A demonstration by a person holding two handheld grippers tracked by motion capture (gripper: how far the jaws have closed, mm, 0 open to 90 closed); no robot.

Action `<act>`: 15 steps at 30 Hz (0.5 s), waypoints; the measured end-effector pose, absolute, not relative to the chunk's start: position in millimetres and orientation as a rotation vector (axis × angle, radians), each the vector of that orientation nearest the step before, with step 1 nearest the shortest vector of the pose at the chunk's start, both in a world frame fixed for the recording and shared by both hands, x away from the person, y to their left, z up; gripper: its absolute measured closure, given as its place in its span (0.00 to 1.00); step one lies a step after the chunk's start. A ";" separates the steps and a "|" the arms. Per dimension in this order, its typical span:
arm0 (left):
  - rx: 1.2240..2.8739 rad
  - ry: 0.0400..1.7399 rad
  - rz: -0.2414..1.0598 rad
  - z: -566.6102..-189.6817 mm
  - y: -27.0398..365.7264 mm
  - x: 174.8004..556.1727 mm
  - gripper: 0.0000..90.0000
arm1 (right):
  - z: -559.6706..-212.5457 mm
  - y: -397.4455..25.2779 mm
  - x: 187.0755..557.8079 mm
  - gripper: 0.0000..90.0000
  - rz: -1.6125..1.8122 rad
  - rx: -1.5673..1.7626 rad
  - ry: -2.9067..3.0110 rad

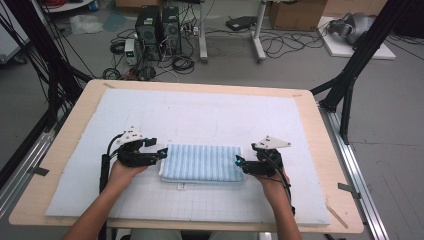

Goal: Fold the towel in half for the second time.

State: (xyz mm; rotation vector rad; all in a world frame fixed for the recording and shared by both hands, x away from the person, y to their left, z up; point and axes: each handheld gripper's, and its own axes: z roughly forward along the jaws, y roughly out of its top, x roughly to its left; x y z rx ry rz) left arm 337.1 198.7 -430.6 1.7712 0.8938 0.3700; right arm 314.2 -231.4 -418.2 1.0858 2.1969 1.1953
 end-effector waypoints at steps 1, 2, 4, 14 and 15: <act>1.753 0.889 0.374 -429.1 202.9 336.5 0.25 | -416.6 -234.7 311.4 0.25 1.216 1.096 2.185; 1.733 0.891 0.372 -428.0 206.3 335.7 0.23 | -415.5 -238.4 308.9 0.22 1.227 1.102 2.172; 1.704 0.896 0.374 -427.7 212.2 333.6 0.21 | -414.2 -244.7 303.6 0.20 1.248 1.107 2.149; 1.681 0.826 0.414 -425.4 227.5 324.1 0.21 | -409.7 -259.6 281.5 0.13 1.201 1.036 2.096; 1.672 0.829 0.421 -424.6 228.5 324.3 0.21 | -409.4 -261.9 280.9 0.13 1.201 1.037 2.097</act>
